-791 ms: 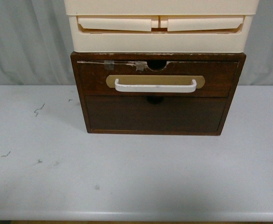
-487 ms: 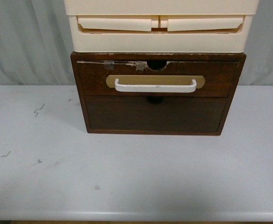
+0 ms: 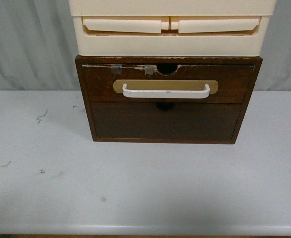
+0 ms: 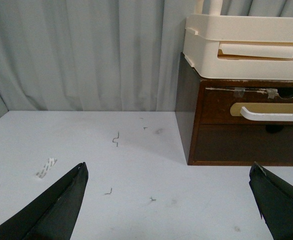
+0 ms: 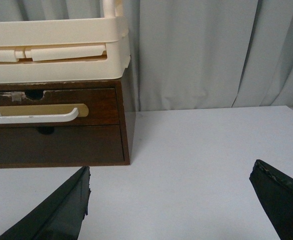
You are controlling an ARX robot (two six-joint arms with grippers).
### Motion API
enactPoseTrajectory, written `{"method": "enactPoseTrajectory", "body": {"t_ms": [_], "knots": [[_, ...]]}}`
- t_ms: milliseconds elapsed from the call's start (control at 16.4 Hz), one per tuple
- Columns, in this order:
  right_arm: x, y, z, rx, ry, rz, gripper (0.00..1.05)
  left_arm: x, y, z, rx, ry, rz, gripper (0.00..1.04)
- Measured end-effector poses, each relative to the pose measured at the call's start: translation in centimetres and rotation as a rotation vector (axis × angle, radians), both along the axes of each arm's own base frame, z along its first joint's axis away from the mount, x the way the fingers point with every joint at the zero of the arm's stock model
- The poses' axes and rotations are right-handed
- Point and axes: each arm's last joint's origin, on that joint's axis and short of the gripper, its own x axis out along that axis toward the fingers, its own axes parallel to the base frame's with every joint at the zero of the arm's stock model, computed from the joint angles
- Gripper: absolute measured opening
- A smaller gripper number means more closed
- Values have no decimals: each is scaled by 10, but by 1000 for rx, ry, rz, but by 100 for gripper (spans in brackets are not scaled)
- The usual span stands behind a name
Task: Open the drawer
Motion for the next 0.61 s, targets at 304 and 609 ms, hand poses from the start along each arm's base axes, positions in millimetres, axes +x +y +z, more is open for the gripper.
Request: {"method": "enactPoseTrajectory", "body": {"t_ms": [304,609], "knots": [[0,0,0,0,0,0,98,0,0,0,0,0,0,98],[10,7,0,-113,298,189,98,9,-5,3,-26,384,172,98]]}}
